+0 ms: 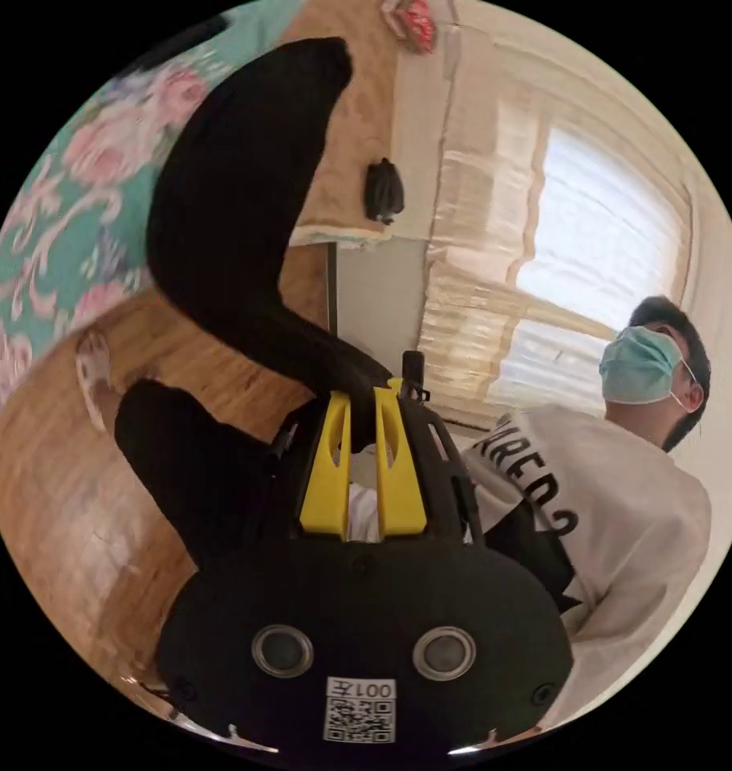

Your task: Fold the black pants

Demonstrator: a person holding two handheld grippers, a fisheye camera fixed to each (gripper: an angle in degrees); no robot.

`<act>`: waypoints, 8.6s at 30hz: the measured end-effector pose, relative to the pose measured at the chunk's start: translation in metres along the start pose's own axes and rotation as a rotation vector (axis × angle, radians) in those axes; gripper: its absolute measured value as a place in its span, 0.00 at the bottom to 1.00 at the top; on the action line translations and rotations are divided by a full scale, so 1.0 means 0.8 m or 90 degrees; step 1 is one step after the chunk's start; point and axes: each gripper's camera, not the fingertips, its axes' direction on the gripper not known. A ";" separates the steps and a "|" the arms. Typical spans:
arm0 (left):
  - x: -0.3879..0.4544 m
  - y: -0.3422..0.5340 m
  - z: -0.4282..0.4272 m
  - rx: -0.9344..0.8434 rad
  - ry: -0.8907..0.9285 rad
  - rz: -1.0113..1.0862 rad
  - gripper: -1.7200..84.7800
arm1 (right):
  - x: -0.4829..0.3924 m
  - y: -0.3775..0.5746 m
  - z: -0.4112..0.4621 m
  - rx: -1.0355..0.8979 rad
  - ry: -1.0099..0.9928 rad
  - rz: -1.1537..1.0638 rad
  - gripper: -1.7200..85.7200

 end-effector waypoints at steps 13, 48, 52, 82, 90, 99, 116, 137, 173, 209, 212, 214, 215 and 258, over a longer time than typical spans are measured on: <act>0.006 -0.695 -0.054 0.229 -0.193 0.049 0.12 | -0.090 -0.574 0.022 0.166 0.289 -0.181 0.12; -0.235 -0.660 0.048 -0.062 -0.236 0.024 0.03 | -0.224 -0.353 0.088 -0.213 0.467 0.025 0.11; -0.243 -0.632 0.064 -0.086 -0.154 -0.085 0.03 | -0.228 -0.319 0.046 -0.268 0.427 0.111 0.10; -0.211 -1.033 -0.121 0.182 -0.147 0.146 0.09 | -0.331 -0.466 -0.207 0.000 0.313 -0.346 0.11; -0.207 -1.028 -0.085 0.087 -0.200 0.175 0.14 | -0.324 -0.459 -0.129 0.080 0.575 -0.461 0.19; -0.214 -1.005 -0.042 0.063 -0.131 0.235 0.06 | -0.244 -0.509 -0.149 0.008 0.285 -0.367 0.13; -0.319 -0.558 0.088 0.022 -0.156 -0.014 0.09 | -0.190 -0.188 -0.060 -0.288 0.236 -0.144 0.11; -0.331 -0.505 0.267 0.051 -0.473 0.072 0.06 | -0.178 -0.121 0.122 -0.145 0.578 -0.202 0.04; -0.340 -0.661 0.276 0.021 -0.505 0.157 0.23 | -0.123 -0.372 -0.032 -0.201 0.263 -0.253 0.18; -0.139 -0.803 0.111 0.222 -0.237 0.372 0.07 | -0.436 -0.579 -0.189 -0.128 0.154 -0.474 0.04; -0.214 -0.783 0.140 0.204 -0.215 0.281 0.07 | -0.364 -0.546 -0.172 -0.145 0.163 -0.384 0.05; -0.267 -0.761 0.165 0.178 -0.215 0.207 0.07 | -0.312 -0.514 -0.155 -0.177 0.168 -0.312 0.05; -0.300 -0.743 0.183 0.159 -0.222 0.156 0.07 | -0.280 -0.485 -0.142 -0.194 0.178 -0.266 0.06; -0.399 -0.836 0.068 0.155 -0.486 0.197 0.02 | -0.417 -0.324 -0.109 0.012 0.714 -0.253 0.09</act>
